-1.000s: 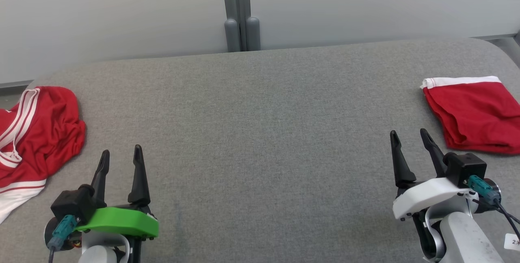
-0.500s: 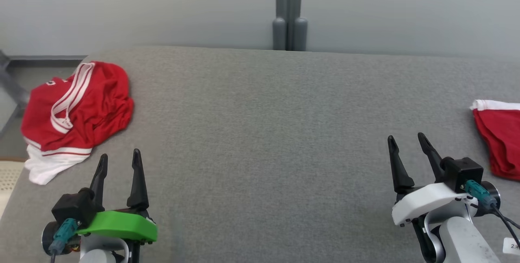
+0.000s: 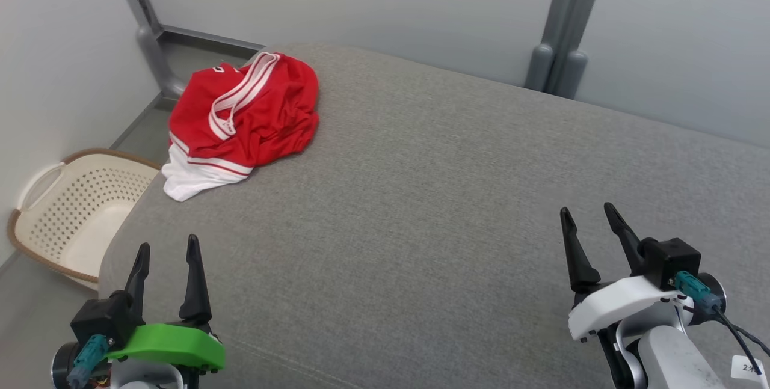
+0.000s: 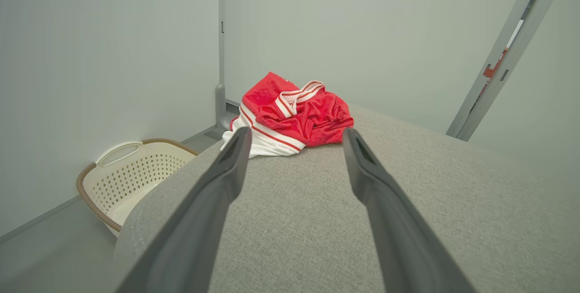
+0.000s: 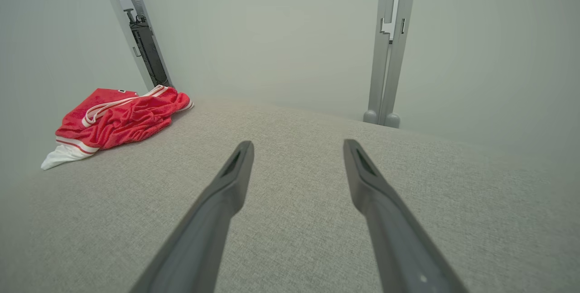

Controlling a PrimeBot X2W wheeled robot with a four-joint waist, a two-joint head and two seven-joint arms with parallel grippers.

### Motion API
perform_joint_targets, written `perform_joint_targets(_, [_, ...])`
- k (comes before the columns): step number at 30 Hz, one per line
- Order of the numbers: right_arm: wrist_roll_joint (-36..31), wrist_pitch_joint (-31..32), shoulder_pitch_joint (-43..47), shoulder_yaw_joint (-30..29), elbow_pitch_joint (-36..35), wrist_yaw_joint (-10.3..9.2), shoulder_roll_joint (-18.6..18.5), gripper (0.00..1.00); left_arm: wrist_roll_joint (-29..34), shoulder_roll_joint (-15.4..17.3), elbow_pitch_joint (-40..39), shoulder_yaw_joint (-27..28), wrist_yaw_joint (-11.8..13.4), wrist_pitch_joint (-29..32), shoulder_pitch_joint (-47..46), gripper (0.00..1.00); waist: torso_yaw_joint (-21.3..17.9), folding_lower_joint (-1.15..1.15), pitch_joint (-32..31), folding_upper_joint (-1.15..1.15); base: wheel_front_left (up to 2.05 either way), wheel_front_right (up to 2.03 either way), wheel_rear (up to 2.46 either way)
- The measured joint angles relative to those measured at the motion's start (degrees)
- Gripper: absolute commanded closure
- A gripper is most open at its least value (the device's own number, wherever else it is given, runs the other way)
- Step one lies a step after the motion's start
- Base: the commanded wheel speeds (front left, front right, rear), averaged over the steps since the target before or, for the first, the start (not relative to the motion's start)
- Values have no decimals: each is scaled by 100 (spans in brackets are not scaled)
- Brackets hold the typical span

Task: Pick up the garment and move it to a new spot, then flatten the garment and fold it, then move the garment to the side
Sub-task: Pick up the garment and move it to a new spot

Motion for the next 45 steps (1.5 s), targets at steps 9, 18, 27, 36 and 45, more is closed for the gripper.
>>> perform_joint_targets(9, [-24, 0, -90, 147, 97, 0, 56, 0, -7, 2, -138, 275, 0, 0, 121, 0, 610, 0, 14, 0, 0, 0, 0])
perform_joint_targets(18, [-2, 0, -155, 196, 125, 0, 8, 0, -71, 1, -197, 392, 0, 0, 123, 0, 710, 0, 198, 0, 0, 0, 0])
perform_joint_targets(27, [12, 0, -162, 158, 63, 0, -86, 0, -98, 1, 138, 397, 1, 0, -232, 0, 740, 0, 401, 0, 0, 0, 0])
perform_joint_targets(36, [-202, 0, -211, 346, -197, 0, -245, 0, -135, 183, 1416, 494, 1, -1, -1720, 0, 642, 0, 754, 0, 0, 0, 0])
perform_joint_targets(45, [-458, 145, -600, 525, -905, 0, -654, 0, -975, 519, 2811, 953, 1, 650, -3354, 0, 174, 0, 1475, 0, 0, 0, 0])
